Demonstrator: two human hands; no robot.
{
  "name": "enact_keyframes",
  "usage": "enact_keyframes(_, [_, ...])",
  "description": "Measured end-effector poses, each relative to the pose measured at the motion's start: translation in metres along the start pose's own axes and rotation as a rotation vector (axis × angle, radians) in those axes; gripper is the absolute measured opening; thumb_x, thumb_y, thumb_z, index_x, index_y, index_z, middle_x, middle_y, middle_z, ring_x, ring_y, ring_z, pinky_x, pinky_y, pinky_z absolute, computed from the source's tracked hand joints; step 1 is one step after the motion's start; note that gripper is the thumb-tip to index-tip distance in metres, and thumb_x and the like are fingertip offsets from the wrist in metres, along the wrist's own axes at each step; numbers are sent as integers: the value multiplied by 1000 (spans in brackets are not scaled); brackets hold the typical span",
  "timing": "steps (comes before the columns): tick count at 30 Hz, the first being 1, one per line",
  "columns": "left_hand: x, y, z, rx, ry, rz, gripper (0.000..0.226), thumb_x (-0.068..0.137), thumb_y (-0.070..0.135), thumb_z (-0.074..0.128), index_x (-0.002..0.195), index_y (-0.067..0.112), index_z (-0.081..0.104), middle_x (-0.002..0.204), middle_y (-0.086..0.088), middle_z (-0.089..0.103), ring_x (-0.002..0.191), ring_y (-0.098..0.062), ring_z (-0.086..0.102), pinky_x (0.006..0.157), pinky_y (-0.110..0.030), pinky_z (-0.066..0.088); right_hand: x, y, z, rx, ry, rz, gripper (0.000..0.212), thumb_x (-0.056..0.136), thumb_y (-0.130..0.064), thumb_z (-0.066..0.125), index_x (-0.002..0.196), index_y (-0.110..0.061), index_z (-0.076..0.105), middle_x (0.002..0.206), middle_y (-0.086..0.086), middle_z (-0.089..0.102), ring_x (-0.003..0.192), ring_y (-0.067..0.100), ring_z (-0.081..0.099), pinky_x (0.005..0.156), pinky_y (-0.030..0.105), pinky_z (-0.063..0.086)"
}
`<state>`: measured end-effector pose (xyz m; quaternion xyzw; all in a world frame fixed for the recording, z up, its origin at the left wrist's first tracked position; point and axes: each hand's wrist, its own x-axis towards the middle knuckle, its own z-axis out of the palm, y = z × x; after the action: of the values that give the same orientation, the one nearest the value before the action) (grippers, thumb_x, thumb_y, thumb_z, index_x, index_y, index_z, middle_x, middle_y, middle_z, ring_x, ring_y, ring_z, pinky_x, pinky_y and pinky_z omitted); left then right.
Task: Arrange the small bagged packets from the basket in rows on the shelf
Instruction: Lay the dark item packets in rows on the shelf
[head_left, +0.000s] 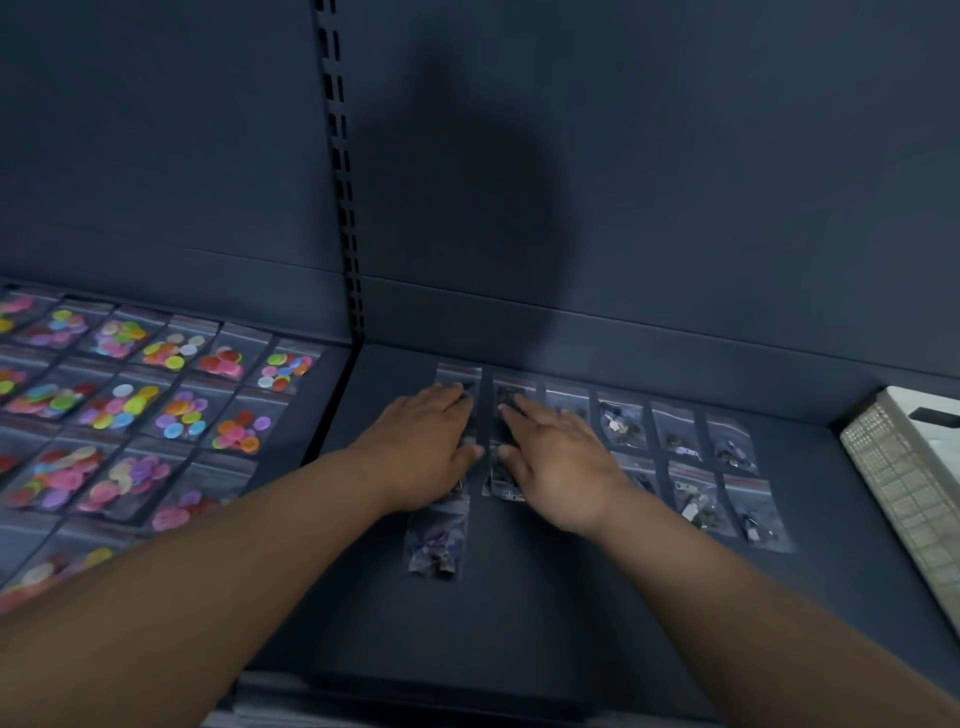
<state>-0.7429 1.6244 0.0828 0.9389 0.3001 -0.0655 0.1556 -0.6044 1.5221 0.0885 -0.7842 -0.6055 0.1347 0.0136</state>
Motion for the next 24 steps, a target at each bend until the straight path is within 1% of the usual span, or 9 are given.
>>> enact_keyframes(7, [0, 3, -3, -32, 12, 5, 67, 98, 45, 33, 152, 14, 7, 160, -3, -2, 147, -17, -1, 118, -32, 3, 2, 1, 0, 24, 11, -10, 57, 100, -39, 33, 150, -18, 18, 159, 1, 9, 145, 16, 9, 117, 29, 1])
enact_keyframes(11, [-13, 4, -9, -45, 64, 36, 63, 100, 41, 32, 152, 14, 8, 160, -3, 0, 147, -16, -1, 117, -30, 2, -8, 0, -3, 37, 83, -28, 56, 99, -38, 34, 149, -17, 21, 159, 3, 11, 145, 16, 11, 116, 28, 3])
enact_keyframes(14, [-30, 5, -11, -38, 103, 106, 55, 100, 35, 33, 150, 16, 19, 159, 0, 11, 145, -13, 8, 115, -23, 4, -27, -6, -2, 50, 101, -83, 54, 99, -35, 36, 149, -17, 24, 158, 2, 14, 144, 19, 16, 116, 27, 6])
enact_keyframes(17, [-46, 6, -3, -49, 104, 176, 48, 100, 31, 36, 146, 21, 30, 155, 4, 24, 143, -13, 18, 115, -23, 10, -44, -13, 3, 31, 75, -94, 52, 99, -35, 36, 147, -18, 26, 158, 3, 17, 143, 21, 19, 116, 26, 8])
enact_keyframes(19, [-51, 6, 5, -74, 99, 213, 39, 98, 29, 38, 137, 24, 42, 144, 8, 39, 135, -12, 32, 115, -27, 21, -52, -15, 6, 23, 53, -60, 52, 99, -35, 35, 148, -19, 24, 158, 3, 16, 143, 20, 17, 116, 26, 7])
enact_keyframes(20, [-52, 6, 8, -76, 95, 213, 33, 97, 30, 39, 128, 23, 49, 136, 8, 45, 128, -12, 39, 112, -29, 28, -55, -16, 7, 16, 42, -47, 52, 99, -35, 35, 148, -18, 23, 157, 2, 16, 143, 21, 18, 115, 27, 8])
enact_keyframes(21, [-52, 5, 11, -77, 84, 200, 30, 97, 31, 38, 123, 21, 52, 132, 6, 48, 124, -12, 41, 109, -29, 31, -58, -17, 9, 6, 34, -43, 52, 99, -35, 35, 147, -18, 23, 157, 2, 17, 142, 21, 19, 115, 27, 9])
enact_keyframes(22, [-52, 4, 13, -75, 75, 187, 32, 98, 33, 37, 123, 19, 51, 134, 4, 47, 124, -12, 41, 109, -29, 31, -59, -18, 10, -3, 27, -43, 53, 99, -35, 35, 148, -17, 23, 156, 2, 18, 142, 21, 19, 115, 27, 9])
enact_keyframes(24, [-50, 2, 15, -71, 58, 163, 38, 99, 35, 36, 130, 17, 47, 143, 0, 41, 131, -14, 36, 112, -26, 27, -59, -18, 12, -7, 7, -41, 54, 100, -36, 34, 149, -17, 20, 157, 2, 17, 143, 20, 17, 115, 27, 7])
